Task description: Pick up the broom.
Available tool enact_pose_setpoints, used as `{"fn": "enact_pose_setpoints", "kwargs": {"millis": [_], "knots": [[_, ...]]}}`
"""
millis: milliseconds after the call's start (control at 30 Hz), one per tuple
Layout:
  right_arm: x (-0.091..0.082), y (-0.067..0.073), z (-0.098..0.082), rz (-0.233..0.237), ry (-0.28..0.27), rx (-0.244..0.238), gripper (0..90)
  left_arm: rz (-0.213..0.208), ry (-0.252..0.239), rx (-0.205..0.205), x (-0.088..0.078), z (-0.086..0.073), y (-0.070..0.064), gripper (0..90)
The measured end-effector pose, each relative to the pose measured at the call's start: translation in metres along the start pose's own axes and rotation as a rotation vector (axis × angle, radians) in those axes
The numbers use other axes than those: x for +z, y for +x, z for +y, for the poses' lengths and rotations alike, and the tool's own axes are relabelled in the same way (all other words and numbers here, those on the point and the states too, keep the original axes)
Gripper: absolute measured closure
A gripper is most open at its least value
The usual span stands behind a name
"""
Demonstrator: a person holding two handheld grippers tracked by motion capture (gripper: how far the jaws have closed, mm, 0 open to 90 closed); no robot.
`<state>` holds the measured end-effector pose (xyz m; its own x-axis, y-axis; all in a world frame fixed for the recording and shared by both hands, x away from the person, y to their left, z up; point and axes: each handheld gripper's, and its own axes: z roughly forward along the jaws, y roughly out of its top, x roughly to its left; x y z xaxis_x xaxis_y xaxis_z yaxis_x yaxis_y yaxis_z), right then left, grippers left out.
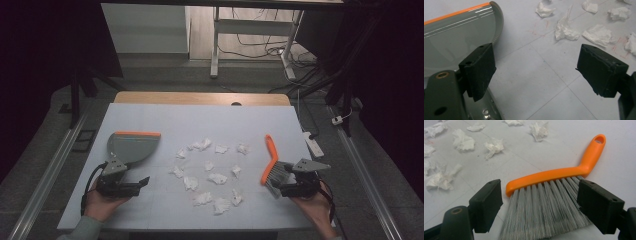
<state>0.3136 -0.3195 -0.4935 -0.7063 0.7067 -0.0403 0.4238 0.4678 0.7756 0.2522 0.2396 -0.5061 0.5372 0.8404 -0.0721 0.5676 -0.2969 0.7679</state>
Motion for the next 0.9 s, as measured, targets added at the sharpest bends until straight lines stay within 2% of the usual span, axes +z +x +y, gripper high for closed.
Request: {"fn": "enact_pose_setpoints", "kwargs": {"millis": [533,733,900], "knots": [[0.000,0.005,0.000,-0.006,0.016,-0.023,22.3,0.011,-0.004,0.001,-0.002,-0.001,0.001,16.3],[-0.003,0.007,0.003,-0.016,-0.003,-0.017,23.1,0.011,-0.005,0.003,-0.002,-0.001,0.000,16.4],[-0.006,0.010,0.012,-0.032,0.011,-0.033,23.8,0.012,-0.004,0.003,-0.002,0.000,0.000,16.5]]}}
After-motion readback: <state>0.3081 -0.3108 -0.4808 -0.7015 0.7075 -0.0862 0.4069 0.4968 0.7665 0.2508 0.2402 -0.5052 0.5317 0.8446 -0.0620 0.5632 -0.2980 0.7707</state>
